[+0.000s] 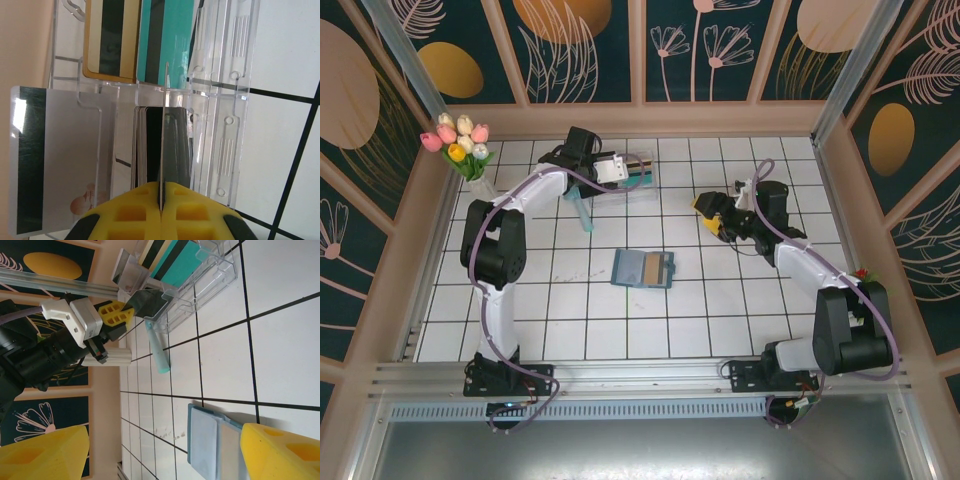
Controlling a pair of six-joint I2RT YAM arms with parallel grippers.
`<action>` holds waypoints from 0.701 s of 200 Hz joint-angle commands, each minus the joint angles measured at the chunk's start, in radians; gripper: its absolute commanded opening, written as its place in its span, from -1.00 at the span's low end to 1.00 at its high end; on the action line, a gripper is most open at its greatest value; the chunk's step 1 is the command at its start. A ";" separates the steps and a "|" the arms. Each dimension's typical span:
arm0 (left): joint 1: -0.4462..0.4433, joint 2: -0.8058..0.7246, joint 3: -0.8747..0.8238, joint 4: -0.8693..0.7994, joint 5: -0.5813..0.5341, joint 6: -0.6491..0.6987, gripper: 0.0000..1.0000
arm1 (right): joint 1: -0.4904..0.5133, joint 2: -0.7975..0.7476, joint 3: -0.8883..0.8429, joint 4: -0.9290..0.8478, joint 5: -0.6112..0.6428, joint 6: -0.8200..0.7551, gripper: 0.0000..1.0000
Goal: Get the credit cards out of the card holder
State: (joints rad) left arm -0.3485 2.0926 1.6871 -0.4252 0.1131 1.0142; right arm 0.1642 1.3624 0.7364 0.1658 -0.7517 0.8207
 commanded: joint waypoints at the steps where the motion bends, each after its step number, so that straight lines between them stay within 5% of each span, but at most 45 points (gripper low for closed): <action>1: 0.011 0.021 0.005 0.035 0.001 -0.007 -1.00 | -0.007 -0.005 0.025 -0.013 -0.003 0.013 0.61; 140: 0.015 0.063 0.036 0.001 -0.044 0.006 -0.77 | -0.007 -0.016 0.027 -0.017 0.003 0.018 0.60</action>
State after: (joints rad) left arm -0.3485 2.1387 1.6928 -0.4263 0.1040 1.0134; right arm 0.1642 1.3624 0.7364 0.1585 -0.7517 0.8284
